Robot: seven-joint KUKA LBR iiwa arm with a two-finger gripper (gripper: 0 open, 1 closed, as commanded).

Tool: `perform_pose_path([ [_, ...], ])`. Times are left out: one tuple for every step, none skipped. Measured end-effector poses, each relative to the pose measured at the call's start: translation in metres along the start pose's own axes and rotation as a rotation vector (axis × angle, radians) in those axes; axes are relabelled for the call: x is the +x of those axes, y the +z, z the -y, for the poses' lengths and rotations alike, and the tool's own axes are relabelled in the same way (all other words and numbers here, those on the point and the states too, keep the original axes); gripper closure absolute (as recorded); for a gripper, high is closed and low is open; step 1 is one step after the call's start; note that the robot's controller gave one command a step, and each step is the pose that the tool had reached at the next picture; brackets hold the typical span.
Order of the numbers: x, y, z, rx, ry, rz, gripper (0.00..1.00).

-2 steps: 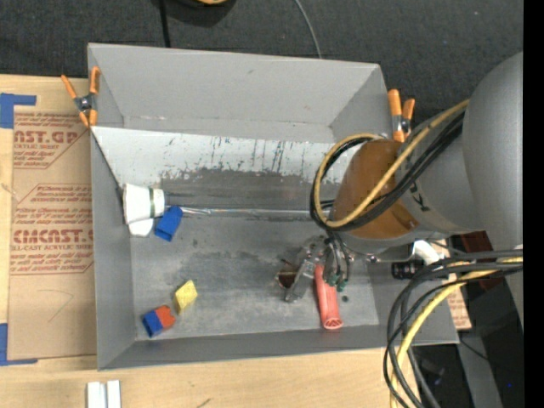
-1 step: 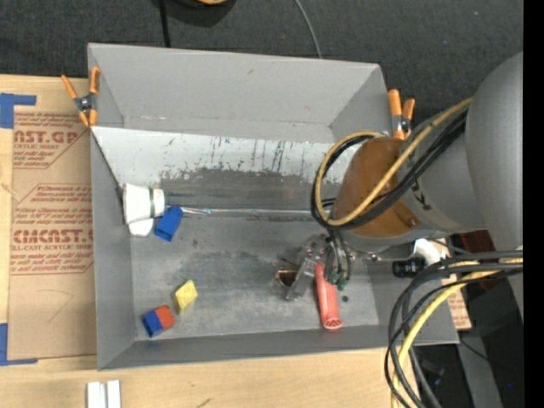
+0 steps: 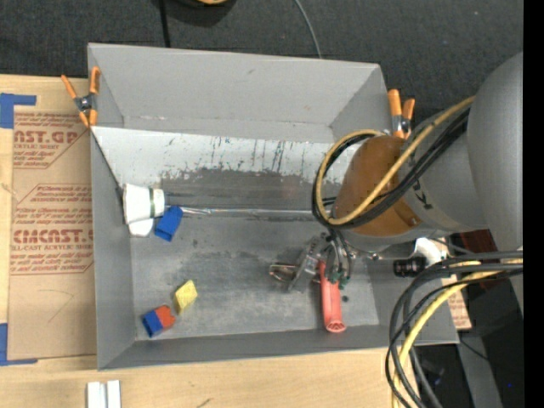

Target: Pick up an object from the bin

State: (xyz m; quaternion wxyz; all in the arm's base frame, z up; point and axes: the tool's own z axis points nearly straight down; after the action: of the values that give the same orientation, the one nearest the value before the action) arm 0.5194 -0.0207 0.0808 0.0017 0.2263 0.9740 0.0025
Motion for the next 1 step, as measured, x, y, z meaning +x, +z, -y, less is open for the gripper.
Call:
perform_pose_path([
  [0.0001, -0.0026, 0.0, 0.0, 0.0, -0.001, 1.0],
])
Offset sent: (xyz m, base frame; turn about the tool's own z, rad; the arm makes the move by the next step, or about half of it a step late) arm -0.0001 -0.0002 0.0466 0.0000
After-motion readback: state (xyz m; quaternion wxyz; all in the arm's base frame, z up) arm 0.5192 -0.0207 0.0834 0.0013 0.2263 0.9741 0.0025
